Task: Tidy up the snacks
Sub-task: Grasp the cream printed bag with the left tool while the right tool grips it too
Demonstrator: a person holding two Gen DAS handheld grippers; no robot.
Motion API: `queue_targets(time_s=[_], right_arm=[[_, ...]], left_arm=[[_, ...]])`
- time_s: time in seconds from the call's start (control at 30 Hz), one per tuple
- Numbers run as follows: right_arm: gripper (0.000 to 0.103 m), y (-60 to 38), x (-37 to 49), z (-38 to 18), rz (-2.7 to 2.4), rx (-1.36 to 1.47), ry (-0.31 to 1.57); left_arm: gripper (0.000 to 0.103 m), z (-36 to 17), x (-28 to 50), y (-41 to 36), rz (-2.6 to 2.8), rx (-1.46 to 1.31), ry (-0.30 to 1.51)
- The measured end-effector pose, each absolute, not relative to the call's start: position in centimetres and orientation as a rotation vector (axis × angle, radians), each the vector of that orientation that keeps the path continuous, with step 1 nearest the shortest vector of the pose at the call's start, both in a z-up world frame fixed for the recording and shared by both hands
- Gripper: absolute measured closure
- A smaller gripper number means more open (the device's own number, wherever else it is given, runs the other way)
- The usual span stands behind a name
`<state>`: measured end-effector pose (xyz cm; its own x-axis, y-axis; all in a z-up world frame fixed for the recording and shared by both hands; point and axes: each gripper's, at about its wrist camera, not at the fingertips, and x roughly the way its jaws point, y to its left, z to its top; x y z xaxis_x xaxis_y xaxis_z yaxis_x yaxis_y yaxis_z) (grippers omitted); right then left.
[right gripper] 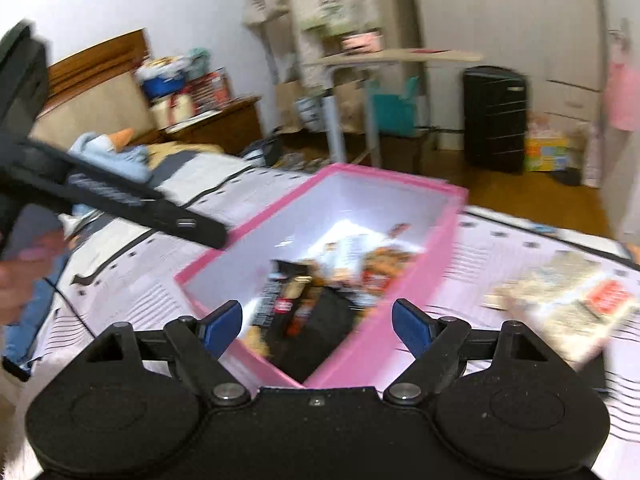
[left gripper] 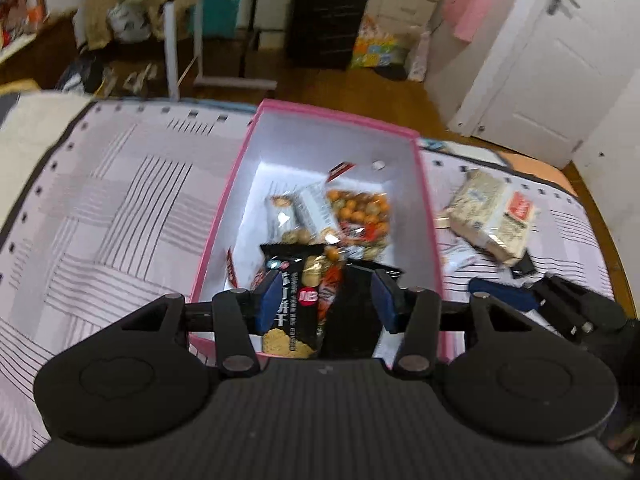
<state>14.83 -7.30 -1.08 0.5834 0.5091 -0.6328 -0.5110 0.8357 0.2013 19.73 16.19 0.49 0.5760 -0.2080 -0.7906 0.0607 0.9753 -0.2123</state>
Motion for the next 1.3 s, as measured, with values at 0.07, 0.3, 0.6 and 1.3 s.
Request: queue_targets(time_s=[0.07,0.3,0.6,1.3], right_arm=[[0.018,-9.6,14.4,0.0,0.564,0.016,0.723],[0.018,-16.0,14.4,4.3,0.495,0.059,0.751],[0.025,-21.6,19.1,5.9,0.455,0.029,0.787],[0.039,-31.3,39.9,-8.3,0.583,0.084,1.093]], left_arm=[[0.055,1.9,18.9,15.3,-0.166,-0.152,0.937],[0.055,5.5,18.2,9.4,-0.262,-0.099,0.901],[0.055,6.0,19.4,0.5,-0.414,-0.154,0.893],[0.055,-11.4,32.3,-8.3,-0.134,-0.384,1.027]])
